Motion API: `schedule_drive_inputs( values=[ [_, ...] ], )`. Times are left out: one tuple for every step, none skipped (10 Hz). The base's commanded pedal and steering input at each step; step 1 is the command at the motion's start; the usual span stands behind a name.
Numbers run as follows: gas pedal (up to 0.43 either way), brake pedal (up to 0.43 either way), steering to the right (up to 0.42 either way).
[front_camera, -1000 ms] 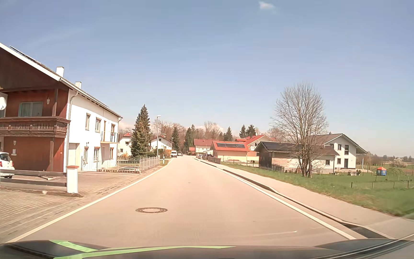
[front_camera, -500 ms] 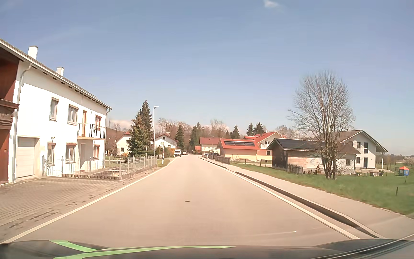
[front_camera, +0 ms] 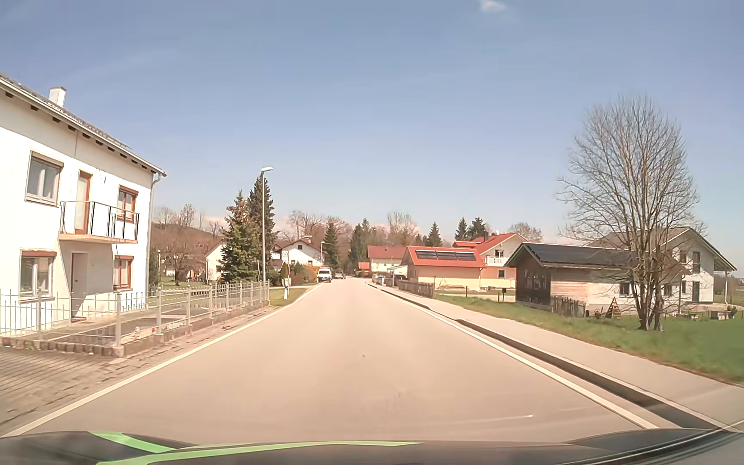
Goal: Follow the waypoints while adhering to traffic rules and regulations
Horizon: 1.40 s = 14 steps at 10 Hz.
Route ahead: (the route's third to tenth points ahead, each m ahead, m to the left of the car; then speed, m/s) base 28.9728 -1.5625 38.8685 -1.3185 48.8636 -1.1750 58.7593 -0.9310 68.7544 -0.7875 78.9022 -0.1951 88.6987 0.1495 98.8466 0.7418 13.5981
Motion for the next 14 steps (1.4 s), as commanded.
schedule_drive_inputs(
  values=[
    [0.0,0.0,-0.005],
    [0.0,0.0,-0.002],
    [0.0,0.0,0.0],
    [0.0,0.0,0.0],
    [0.0,0.0,0.0],
    [0.0,0.0,0.0],
    [0.0,0.0,0.0],
    [0.0,0.0,-0.003],
    [0.0,0.0,-0.005],
    [0.0,0.0,-0.005],
    [0.0,0.0,-0.005],
    [0.028,0.0,-0.005],
    [0.039,0.0,-0.005],
    [0.039,0.0,-0.005]
  ],
)
